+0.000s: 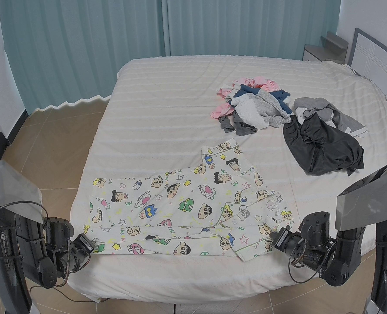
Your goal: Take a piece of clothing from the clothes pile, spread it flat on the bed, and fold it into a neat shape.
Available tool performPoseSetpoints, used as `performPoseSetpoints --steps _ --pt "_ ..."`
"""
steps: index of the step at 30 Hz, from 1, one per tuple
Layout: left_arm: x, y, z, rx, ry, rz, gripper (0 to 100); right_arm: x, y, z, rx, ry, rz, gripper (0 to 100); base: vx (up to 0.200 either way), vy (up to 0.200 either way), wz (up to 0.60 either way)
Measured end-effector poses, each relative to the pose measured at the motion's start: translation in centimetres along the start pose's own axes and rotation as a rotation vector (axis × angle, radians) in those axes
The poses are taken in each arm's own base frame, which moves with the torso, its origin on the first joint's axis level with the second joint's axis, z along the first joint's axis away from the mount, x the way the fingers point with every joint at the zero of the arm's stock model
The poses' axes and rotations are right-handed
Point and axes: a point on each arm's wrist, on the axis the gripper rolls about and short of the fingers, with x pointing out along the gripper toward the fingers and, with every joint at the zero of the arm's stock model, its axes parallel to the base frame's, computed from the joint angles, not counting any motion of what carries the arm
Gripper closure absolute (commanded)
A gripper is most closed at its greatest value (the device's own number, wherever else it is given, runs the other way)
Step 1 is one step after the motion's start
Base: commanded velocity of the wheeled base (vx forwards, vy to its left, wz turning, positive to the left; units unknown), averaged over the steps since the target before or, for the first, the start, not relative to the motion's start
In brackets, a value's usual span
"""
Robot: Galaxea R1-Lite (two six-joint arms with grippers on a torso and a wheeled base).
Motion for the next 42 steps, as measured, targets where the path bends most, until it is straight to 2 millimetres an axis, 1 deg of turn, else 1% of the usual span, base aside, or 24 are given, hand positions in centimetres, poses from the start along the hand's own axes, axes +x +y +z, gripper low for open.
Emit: performPoseSetpoints --steps 8,16,17,20,21,33,37,42 --pt "-0.5 0.7 -0.5 0.031 0.031 0.033 100 -1.1 -0.6 -0.5 -0.004 0.058 -0.004 100 0.000 0.000 0.00" --pt "0.0 1.1 -0.8 0.029 0.043 0.049 100 -1.0 -0.9 -1.0 -0.006 0.079 -0.016 100 0.000 0.000 0.00" --pt "0.0 1.1 -0.9 0.029 0.045 0.051 100 -1.0 -1.0 -1.0 -0.006 0.081 -0.018 0 0.000 0.000 0.00" --pt "0.1 1.2 -1.0 0.030 0.050 0.056 100 -0.9 -1.1 -1.1 -0.005 0.086 -0.020 0 0.000 0.000 0.00" --pt "0.1 1.2 -1.0 0.030 0.052 0.057 0 -0.9 -1.1 -1.2 -0.005 0.087 -0.020 0 0.000 0.000 0.00" --pt "0.3 1.2 -0.8 0.026 0.030 0.045 0 -1.4 -1.1 -1.2 -0.007 0.091 -0.028 0 0.000 0.000 0.00" --pt "0.0 1.4 0.2 0.035 -0.025 0.024 0 -2.8 -1.1 -0.8 -0.006 0.083 -0.031 0 0.000 0.000 0.00" --pt "-1.2 1.5 1.7 0.047 -0.076 0.001 0 -4.8 -0.8 0.1 0.000 0.060 -0.016 0 0.000 0.000 0.00"
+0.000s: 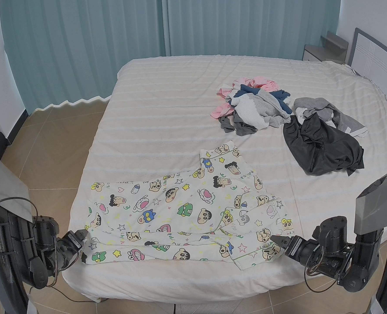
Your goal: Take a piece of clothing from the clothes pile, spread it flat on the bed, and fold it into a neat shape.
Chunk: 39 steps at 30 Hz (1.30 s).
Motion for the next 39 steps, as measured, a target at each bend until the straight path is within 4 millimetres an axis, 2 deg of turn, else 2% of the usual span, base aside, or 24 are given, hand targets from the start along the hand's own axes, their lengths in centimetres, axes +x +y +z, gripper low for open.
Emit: performPoseSetpoints --steps 5,8,17,29,34,35,39 --pt "-1.7 -0.8 1.8 -0.024 -0.077 -0.067 0 -1.9 0.4 0.9 0.009 -0.039 0.030 0 0.000 0.000 0.00" --pt "-2.7 -1.1 2.6 -0.038 -0.120 -0.099 0 -2.9 0.5 1.8 0.022 -0.079 0.046 0 0.200 0.000 0.00" --pt "-3.5 -1.5 3.6 -0.049 -0.169 -0.135 0 -3.6 0.6 2.7 0.019 -0.123 0.063 0 0.200 0.000 0.00" --pt "-2.6 -2.1 4.1 -0.026 -0.193 -0.154 0 -2.6 1.8 3.6 -0.053 -0.162 0.110 0 0.200 0.000 0.00" --pt "-2.0 -2.1 4.0 0.016 -0.182 -0.154 0 -2.0 2.1 3.6 -0.057 -0.159 0.119 0 0.000 0.000 0.00" --pt "-1.6 -2.1 3.9 0.086 -0.155 -0.178 0 -1.6 2.1 3.5 -0.058 -0.156 0.117 0 0.000 0.000 0.00" --pt "-1.1 -2.1 3.8 0.156 -0.106 -0.239 0 -1.2 2.1 3.5 -0.059 -0.153 0.117 0 0.000 0.000 0.00"
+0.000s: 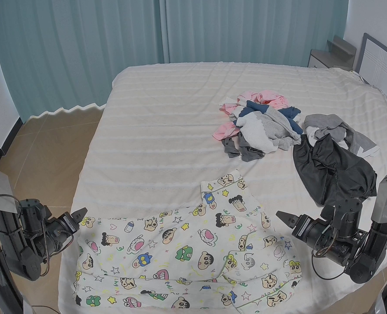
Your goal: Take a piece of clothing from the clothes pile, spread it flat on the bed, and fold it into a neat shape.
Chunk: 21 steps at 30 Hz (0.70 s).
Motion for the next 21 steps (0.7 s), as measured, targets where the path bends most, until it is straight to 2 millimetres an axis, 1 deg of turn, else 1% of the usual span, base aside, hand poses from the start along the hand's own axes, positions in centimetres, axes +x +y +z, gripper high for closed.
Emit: performPoseSetpoints --steps 3,5,9,14,18,21 --pt "0.7 0.1 0.0 0.052 0.039 -0.074 0 0.3 0.0 -0.2 -0.002 0.006 -0.002 0 0.000 0.000 0.00" --pt "1.7 0.2 0.2 0.083 0.051 -0.100 0 0.6 -0.1 -0.4 -0.003 0.013 -0.005 0 0.000 0.000 0.00" --pt "4.1 0.8 0.3 0.102 0.095 -0.079 0 0.8 -0.1 -0.6 -0.006 0.022 -0.008 0 0.000 0.000 0.00" --pt "6.7 1.9 0.6 0.086 0.190 -0.034 0 1.1 -0.2 -0.9 -0.017 0.030 -0.015 0 0.000 0.000 0.00" --pt "8.0 2.7 1.3 0.075 0.193 -0.033 0 1.7 -0.2 -0.8 -0.062 0.025 -0.010 0 0.000 0.000 0.00" --pt "8.6 3.2 1.3 0.070 0.195 -0.035 0 2.4 -0.1 -0.9 -0.094 0.029 -0.011 0 0.000 0.000 0.00"
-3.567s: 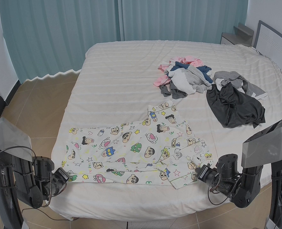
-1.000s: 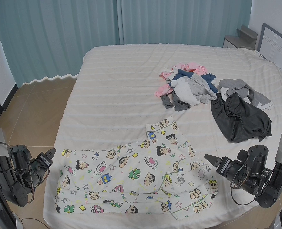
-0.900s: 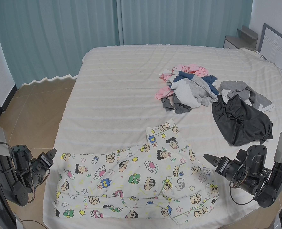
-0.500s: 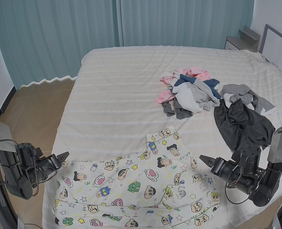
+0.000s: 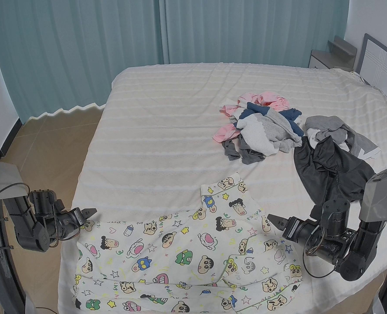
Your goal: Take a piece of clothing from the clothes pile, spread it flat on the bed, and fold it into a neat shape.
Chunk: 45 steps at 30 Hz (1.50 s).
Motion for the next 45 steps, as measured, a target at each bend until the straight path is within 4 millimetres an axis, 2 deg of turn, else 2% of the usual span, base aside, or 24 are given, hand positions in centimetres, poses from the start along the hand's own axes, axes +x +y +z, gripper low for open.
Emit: performPoseSetpoints --steps 5,9,10,19,24,30,35,45 --pt "0.4 0.4 -0.4 -0.007 0.023 -0.018 0 1.3 0.1 0.0 -0.011 0.032 -0.027 0 0.000 0.000 0.00" --pt "0.5 0.5 -0.7 -0.011 0.042 -0.026 0 3.0 0.7 0.9 -0.011 0.028 -0.031 0 0.000 0.000 0.00" --pt "0.6 0.5 -0.8 -0.011 0.047 -0.028 100 3.6 0.9 1.1 -0.013 0.034 -0.038 0 0.000 0.000 0.00" --pt "1.0 0.3 -1.8 -0.011 0.086 -0.036 100 9.2 3.3 4.2 -0.061 0.052 -0.048 0 0.000 0.000 0.00" --pt "1.0 0.3 -2.1 -0.021 0.095 -0.037 100 13.1 3.3 5.0 -0.136 0.029 -0.045 0 0.000 0.000 0.00" --pt "0.8 0.3 -1.7 -0.062 0.077 -0.035 100 16.4 2.2 4.5 -0.171 0.031 -0.059 0 0.000 0.000 0.00" --pt "0.7 0.4 -1.0 -0.079 0.046 -0.032 100 17.7 1.6 4.7 -0.181 0.026 -0.048 0 0.000 0.000 0.00" --pt "0.9 0.6 -0.3 -0.095 0.020 -0.030 100 19.5 2.9 4.5 -0.252 0.048 0.034 0 0.000 0.000 0.00"
